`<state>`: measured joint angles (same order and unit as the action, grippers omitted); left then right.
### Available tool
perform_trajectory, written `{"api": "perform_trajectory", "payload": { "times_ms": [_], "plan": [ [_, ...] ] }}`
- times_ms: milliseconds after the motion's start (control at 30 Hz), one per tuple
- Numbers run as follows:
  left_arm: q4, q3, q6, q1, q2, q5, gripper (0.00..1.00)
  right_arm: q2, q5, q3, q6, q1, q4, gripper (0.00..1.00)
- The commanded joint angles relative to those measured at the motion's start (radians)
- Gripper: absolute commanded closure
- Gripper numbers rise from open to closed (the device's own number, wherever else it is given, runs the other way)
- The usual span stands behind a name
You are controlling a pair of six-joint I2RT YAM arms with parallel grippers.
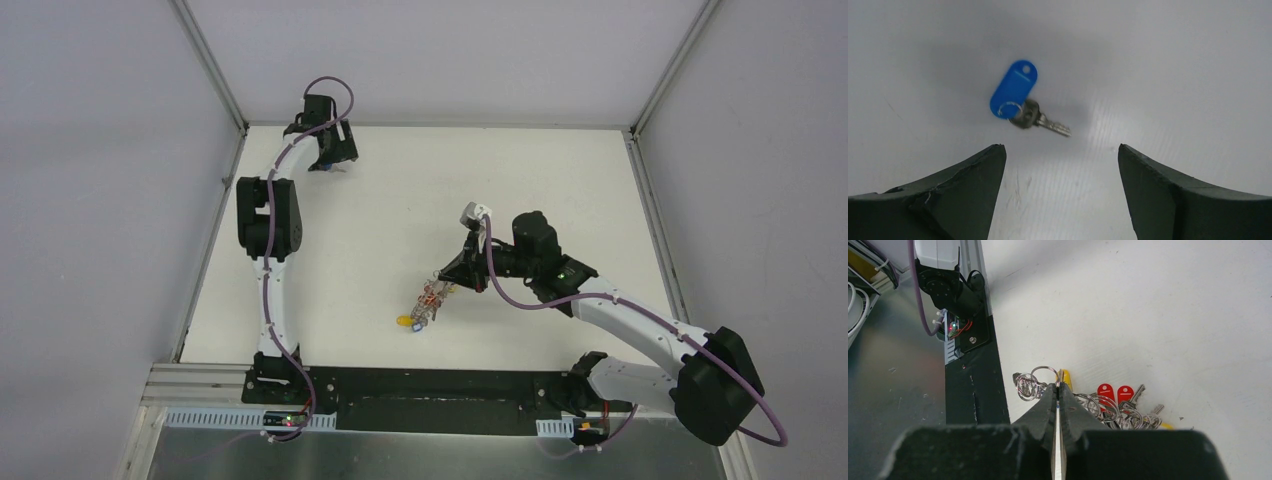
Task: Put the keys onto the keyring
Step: Move the key to the center of the board.
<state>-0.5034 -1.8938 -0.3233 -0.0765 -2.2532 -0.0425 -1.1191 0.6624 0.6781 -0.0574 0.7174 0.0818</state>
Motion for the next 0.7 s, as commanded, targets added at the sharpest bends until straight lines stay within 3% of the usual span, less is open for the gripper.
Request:
{"api": "perform_trajectory", "payload": {
  "times_ms": [0,167,267,367,467,667],
  "plan": [
    [-0.089,-0.234,0.084,0.001,-0.127,0.203,0.15,0.022,0.018,0.025,0.000,-0.004,0.038,1.00],
    [-0.096,-0.343,0.135,0.006,-0.218,0.319,0.13,0.023,0.018,0.014,0.000,-0.004,0.036,1.00],
    [-0.096,-0.392,0.138,0.025,-0.270,0.265,0.16,0.022,0.018,0.008,0.000,-0.004,0.036,1.00],
    [-0.094,-0.413,0.134,0.047,-0.299,0.151,0.28,0.020,0.018,0.010,0.000,-0.004,0.031,1.00],
    [-0.094,-0.388,0.141,0.055,-0.296,0.076,0.31,0.019,0.018,0.017,0.000,-0.004,0.020,1.00],
    [-0.093,-0.293,0.175,0.056,-0.233,0.055,0.64,0.031,0.018,0.059,0.000,-0.004,-0.035,1.00]
  ]
}}
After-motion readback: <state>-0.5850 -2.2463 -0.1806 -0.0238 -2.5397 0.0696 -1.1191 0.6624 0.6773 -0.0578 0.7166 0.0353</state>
